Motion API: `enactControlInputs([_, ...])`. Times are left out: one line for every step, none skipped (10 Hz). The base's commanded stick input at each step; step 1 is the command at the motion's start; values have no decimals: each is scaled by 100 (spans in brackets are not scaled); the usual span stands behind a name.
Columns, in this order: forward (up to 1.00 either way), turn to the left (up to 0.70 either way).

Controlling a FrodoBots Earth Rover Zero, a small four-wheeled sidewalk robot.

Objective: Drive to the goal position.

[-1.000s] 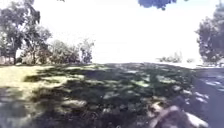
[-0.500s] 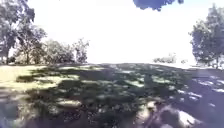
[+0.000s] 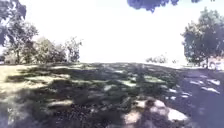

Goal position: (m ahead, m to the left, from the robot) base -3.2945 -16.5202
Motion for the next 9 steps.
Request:
enactControlInputs([0,0])
enactControlInputs([0,0])
enactControlInputs([0,-83])
enactControlInputs([0,-85])
enactControlInputs([0,-85])
enactControlInputs([0,-85])
enactControlInputs([0,-85])
enactControlInputs([0,-85])
enactControlInputs([0,-85])
